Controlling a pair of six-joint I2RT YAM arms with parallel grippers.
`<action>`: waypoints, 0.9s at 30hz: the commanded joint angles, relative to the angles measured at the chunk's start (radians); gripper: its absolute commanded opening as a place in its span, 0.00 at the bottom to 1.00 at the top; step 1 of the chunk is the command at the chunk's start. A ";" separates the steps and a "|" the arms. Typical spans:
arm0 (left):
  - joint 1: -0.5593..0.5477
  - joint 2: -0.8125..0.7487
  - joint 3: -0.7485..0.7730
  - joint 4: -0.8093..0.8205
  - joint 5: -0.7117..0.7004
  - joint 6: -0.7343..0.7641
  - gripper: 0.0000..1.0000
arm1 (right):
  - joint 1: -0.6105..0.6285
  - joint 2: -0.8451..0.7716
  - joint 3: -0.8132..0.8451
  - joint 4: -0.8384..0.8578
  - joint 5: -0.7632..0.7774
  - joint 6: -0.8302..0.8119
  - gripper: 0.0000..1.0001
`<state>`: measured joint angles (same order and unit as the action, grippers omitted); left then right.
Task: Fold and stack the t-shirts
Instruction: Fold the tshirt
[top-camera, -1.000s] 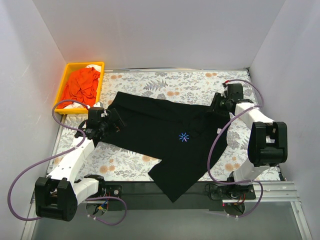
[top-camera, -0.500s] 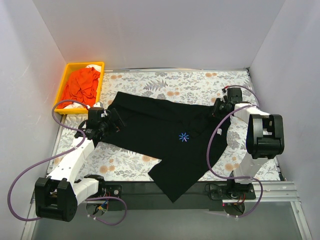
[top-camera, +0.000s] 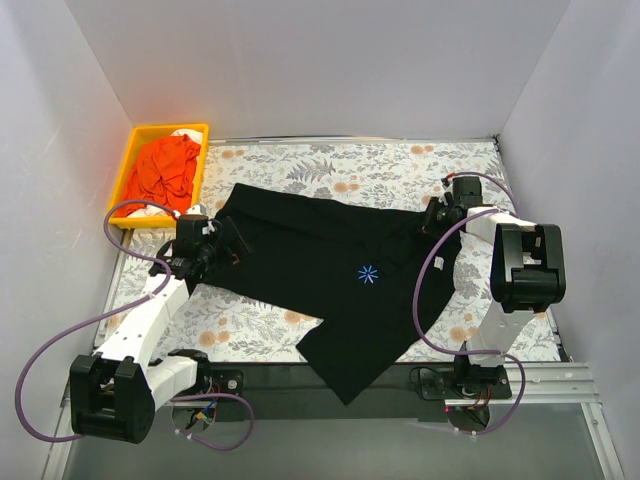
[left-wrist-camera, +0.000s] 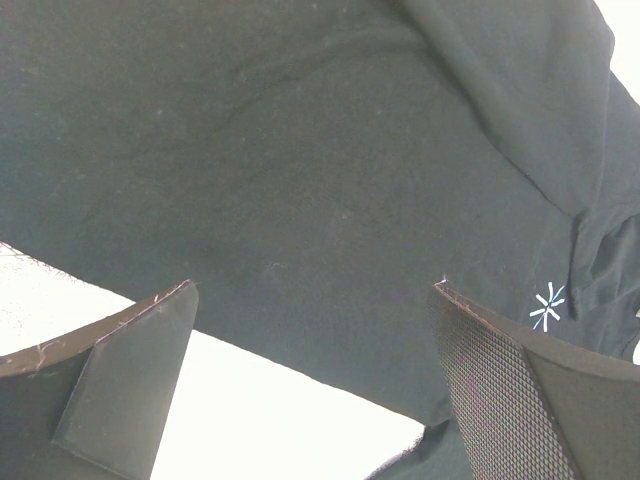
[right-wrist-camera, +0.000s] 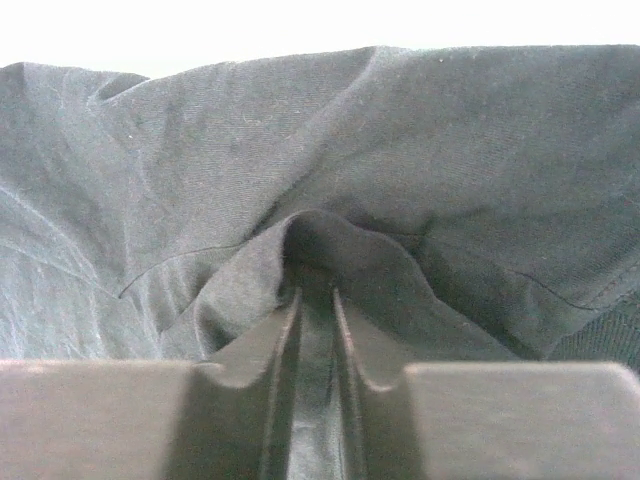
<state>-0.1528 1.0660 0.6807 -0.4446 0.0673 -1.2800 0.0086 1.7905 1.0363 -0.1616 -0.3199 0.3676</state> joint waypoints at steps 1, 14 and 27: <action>-0.004 -0.006 -0.003 -0.009 -0.001 0.007 0.92 | 0.004 0.006 0.011 0.031 -0.031 0.008 0.21; -0.002 -0.024 -0.001 -0.017 -0.020 0.010 0.92 | 0.002 -0.091 0.004 -0.051 0.068 -0.013 0.01; -0.002 -0.034 0.006 -0.028 -0.032 0.008 0.92 | 0.004 -0.276 -0.021 -0.426 0.202 -0.003 0.01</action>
<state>-0.1528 1.0542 0.6807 -0.4637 0.0483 -1.2793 0.0086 1.5570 1.0328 -0.4660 -0.1455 0.3569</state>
